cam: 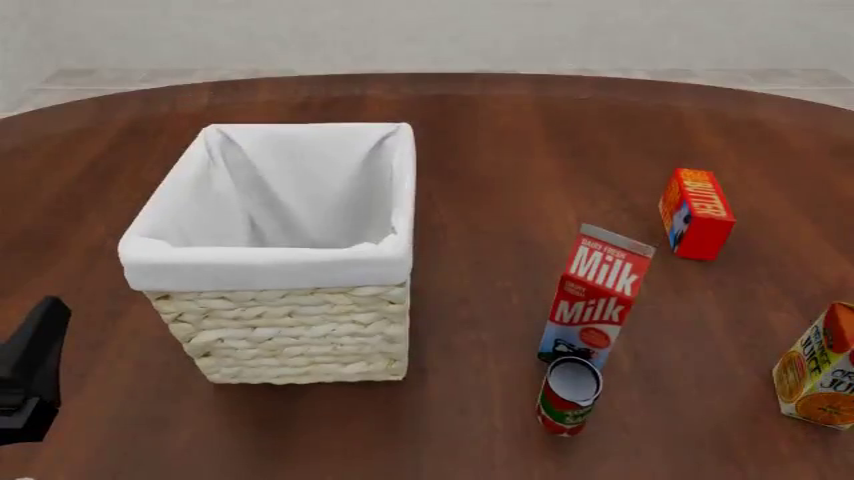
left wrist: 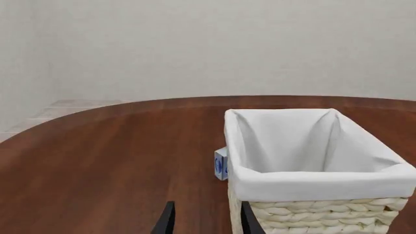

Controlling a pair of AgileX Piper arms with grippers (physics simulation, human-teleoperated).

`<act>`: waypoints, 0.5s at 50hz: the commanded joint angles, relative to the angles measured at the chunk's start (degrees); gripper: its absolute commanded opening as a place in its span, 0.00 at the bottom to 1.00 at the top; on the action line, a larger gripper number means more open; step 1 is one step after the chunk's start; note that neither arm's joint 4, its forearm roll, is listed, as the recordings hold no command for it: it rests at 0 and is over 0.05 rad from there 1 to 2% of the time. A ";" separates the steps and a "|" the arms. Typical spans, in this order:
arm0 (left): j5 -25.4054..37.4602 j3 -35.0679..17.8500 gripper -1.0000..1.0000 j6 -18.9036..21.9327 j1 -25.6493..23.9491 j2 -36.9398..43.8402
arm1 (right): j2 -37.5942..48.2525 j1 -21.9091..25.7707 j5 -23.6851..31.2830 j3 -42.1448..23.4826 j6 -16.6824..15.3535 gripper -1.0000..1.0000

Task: Pick up the orange juice, and put it in the basket.

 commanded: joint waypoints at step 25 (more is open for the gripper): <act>0.00 0.00 1.00 0.00 0.00 0.00 | 7.61 -15.64 10.16 -11.63 -3.54 1.00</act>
